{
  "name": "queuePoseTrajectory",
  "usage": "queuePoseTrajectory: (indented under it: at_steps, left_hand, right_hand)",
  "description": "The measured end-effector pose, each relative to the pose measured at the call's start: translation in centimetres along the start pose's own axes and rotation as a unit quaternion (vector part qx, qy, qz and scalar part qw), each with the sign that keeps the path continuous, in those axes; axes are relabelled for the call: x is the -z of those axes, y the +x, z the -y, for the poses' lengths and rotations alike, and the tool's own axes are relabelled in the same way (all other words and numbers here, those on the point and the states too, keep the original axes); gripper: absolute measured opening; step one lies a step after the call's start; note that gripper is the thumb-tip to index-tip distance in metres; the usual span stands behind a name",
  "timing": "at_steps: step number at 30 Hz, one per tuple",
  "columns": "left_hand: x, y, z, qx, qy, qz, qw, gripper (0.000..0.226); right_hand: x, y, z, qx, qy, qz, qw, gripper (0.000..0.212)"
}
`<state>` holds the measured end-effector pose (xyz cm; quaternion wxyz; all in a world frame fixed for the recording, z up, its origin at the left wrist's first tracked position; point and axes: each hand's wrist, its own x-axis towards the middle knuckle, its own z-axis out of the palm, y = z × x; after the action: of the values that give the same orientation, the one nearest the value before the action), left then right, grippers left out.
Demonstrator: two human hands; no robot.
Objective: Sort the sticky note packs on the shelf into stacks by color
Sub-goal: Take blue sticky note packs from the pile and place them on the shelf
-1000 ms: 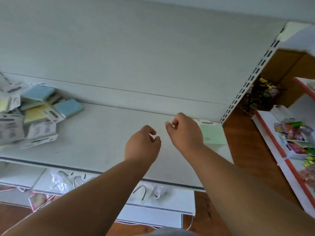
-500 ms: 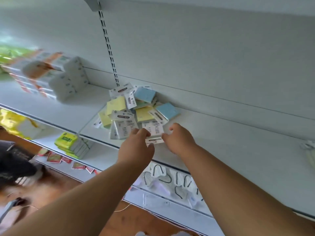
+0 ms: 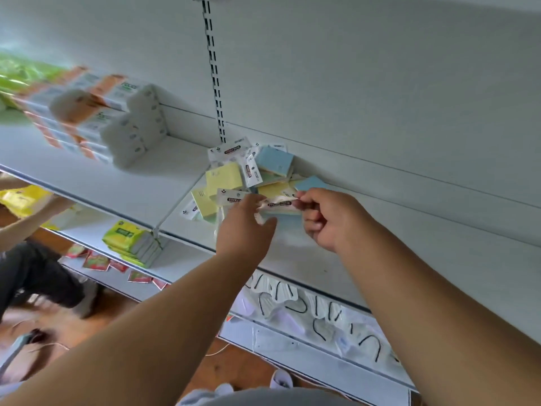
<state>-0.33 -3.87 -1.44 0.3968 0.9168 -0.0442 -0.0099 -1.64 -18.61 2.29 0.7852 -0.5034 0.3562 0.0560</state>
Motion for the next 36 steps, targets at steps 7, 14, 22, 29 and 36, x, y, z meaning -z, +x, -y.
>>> queuePoseTrajectory:
  at_steps: [7,14,22,29,36]
  left_hand:
    - [1.5,2.6,0.6,0.010,-0.120,0.066,0.990,0.016]
    - [0.6,1.1,0.5,-0.029,-0.156,0.174,0.972,0.036]
    - [-5.2,-2.3,-4.1,-0.099,-0.076,0.271,0.955,0.008]
    - [-14.9,-6.4,-12.9,-0.164,0.004,0.306,0.938,0.015]
    - [-25.7,-10.9,-22.4,-0.149,0.114,0.277,0.942,0.026]
  right_hand:
    - [-0.6,-0.8,-0.3,0.154,-0.142,-0.129,0.969,0.009]
    - [2.0,-3.2,-4.8,0.218,-0.173,-0.123,0.953,0.014]
    - [10.0,-5.3,-3.3,0.223,-0.193,-0.279,0.914,0.016]
    - [23.3,-5.6,-0.5,0.204,-0.356,-0.397,0.821,0.017]
    - [36.4,-4.1,4.3,0.117,-0.511,-0.379,0.763,0.024]
